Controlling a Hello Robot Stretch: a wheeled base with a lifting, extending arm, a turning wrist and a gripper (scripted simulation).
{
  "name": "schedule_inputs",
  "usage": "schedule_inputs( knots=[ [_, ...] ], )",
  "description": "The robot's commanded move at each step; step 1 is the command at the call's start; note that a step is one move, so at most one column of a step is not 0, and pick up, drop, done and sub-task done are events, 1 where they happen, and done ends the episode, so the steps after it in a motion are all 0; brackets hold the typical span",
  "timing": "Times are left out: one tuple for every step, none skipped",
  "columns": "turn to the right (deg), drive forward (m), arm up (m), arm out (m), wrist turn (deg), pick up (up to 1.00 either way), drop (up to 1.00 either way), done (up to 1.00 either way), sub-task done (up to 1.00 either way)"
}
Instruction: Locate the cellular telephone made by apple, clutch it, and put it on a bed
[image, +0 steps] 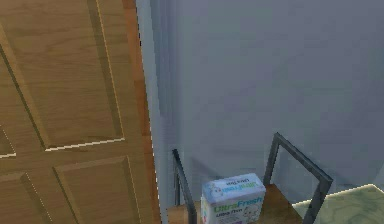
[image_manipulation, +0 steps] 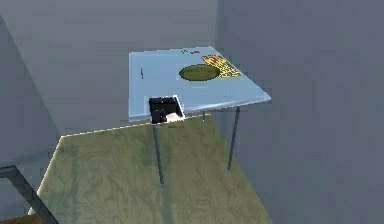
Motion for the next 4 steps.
schedule_inputs(
  knots=[
    [0.0, 0.00, 0.50, 0.00, 0.0, 0.00, 0.00, 0.00, 0.00],
    [0.0, 0.00, 0.38, 0.00, 0.0, 0.00, 0.00, 0.00, 0.00],
    [0.0, 0.00, 0.00, 0.50, 0.0, 0.00, 0.00, 0.00, 0.00],
    [0.0, 0.00, 0.00, 0.00, 45.0, 0.00, 0.00, 0.00, 0.00]
  ],
)
